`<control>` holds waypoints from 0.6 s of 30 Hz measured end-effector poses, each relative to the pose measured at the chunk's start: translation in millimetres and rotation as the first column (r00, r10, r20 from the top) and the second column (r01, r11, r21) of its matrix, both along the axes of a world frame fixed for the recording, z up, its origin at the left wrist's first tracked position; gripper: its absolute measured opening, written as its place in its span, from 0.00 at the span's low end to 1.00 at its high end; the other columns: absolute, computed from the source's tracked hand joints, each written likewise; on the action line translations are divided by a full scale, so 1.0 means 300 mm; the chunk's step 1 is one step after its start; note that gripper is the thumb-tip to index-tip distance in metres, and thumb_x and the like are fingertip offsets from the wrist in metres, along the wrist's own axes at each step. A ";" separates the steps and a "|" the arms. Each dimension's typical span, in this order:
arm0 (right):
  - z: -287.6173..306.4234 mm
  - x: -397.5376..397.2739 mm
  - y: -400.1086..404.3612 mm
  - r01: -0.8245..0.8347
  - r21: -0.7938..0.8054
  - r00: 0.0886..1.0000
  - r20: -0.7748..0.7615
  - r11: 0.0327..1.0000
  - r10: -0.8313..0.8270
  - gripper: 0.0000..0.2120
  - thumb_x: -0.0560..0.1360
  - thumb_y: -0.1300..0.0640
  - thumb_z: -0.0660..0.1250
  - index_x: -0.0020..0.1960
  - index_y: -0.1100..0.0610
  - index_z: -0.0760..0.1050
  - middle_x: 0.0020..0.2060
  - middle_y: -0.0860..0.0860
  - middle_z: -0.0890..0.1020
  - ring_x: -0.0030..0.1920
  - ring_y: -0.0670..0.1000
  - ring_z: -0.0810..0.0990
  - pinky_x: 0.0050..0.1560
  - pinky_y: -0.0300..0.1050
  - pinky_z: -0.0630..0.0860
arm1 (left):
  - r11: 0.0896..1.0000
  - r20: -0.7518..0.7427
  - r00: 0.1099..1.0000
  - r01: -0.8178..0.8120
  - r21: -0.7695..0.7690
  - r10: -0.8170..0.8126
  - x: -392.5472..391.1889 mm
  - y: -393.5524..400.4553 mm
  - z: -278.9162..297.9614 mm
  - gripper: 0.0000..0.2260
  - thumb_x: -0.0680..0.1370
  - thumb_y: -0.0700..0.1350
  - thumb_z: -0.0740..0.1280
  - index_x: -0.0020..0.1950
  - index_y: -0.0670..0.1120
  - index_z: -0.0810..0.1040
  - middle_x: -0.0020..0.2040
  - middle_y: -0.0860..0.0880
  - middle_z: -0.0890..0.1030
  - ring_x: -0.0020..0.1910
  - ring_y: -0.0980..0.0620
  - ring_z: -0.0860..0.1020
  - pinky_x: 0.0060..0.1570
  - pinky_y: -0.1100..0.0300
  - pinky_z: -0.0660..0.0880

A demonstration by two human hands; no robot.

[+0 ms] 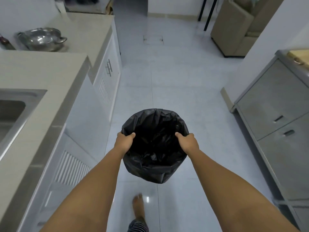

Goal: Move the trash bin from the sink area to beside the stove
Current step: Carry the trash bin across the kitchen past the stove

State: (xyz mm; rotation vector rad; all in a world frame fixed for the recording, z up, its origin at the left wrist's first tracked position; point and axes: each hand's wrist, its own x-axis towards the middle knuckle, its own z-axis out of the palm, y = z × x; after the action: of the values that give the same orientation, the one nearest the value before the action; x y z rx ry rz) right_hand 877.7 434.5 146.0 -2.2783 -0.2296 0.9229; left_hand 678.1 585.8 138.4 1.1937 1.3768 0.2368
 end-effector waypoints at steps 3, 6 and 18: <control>-0.020 0.121 0.189 0.009 0.009 1.000 0.002 1.000 -0.009 0.35 0.77 0.40 0.63 0.74 0.62 0.60 0.69 0.60 0.73 0.66 0.62 0.74 0.58 0.52 0.72 | 1.000 0.011 1.000 -0.005 -0.008 0.005 0.121 0.188 -0.020 0.32 0.78 0.54 0.66 0.78 0.42 0.61 0.73 0.41 0.72 0.70 0.38 0.73 0.70 0.44 0.69; -0.027 0.213 0.360 0.033 -0.001 0.999 -0.006 0.999 -0.033 0.35 0.77 0.41 0.63 0.74 0.63 0.60 0.69 0.60 0.72 0.66 0.63 0.74 0.60 0.53 0.72 | 1.000 0.006 1.000 0.016 -0.025 -0.016 0.222 0.370 -0.027 0.33 0.78 0.53 0.66 0.78 0.42 0.60 0.74 0.41 0.71 0.71 0.37 0.72 0.71 0.43 0.68; 0.039 0.600 1.072 0.038 0.004 0.999 -0.001 0.999 -0.038 0.36 0.76 0.41 0.64 0.74 0.64 0.61 0.68 0.61 0.73 0.66 0.63 0.74 0.63 0.56 0.73 | 0.998 0.005 0.999 0.049 -0.025 -0.049 0.598 1.087 0.023 0.32 0.79 0.51 0.66 0.78 0.40 0.60 0.74 0.39 0.71 0.70 0.37 0.72 0.69 0.45 0.69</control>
State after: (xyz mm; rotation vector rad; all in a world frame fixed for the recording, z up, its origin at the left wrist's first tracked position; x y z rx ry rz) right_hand 1057.7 756.0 157.9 -2.2703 -0.1867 0.9025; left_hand 857.6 911.8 145.3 1.2043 1.3411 0.1869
